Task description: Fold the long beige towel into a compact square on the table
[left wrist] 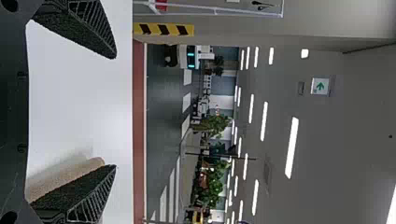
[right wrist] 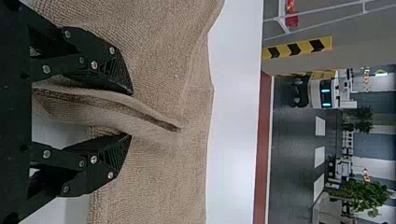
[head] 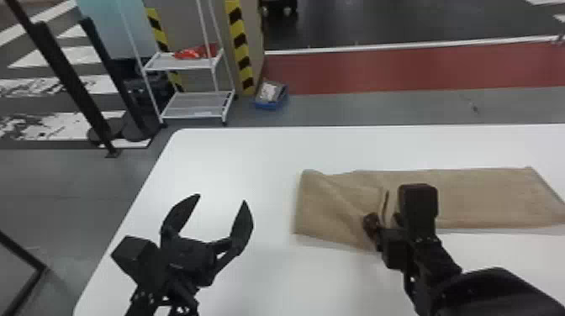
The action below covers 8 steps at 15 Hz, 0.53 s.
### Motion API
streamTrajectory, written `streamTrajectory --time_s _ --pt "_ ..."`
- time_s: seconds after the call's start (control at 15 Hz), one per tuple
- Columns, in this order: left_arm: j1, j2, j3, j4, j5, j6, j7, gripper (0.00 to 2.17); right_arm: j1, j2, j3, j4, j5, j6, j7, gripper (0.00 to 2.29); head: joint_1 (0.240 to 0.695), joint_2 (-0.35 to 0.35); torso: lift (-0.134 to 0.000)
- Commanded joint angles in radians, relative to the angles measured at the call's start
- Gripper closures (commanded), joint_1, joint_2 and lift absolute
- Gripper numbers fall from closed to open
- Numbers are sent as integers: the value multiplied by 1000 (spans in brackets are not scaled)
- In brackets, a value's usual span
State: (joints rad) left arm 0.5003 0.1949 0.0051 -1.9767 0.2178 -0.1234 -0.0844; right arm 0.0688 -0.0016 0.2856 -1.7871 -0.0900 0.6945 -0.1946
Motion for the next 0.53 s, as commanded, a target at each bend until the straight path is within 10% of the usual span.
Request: streamTrajectory --time_s 0.0,0.47 --pt "11 1 3 -11 -1 0 0 26 11 2 6 -23 6 1 -5 471 695 165 -123" --pt "24 1 3 -25 -1 0 -2 26 9 2 7 -35 18 53 -6 613 695 167 -123"
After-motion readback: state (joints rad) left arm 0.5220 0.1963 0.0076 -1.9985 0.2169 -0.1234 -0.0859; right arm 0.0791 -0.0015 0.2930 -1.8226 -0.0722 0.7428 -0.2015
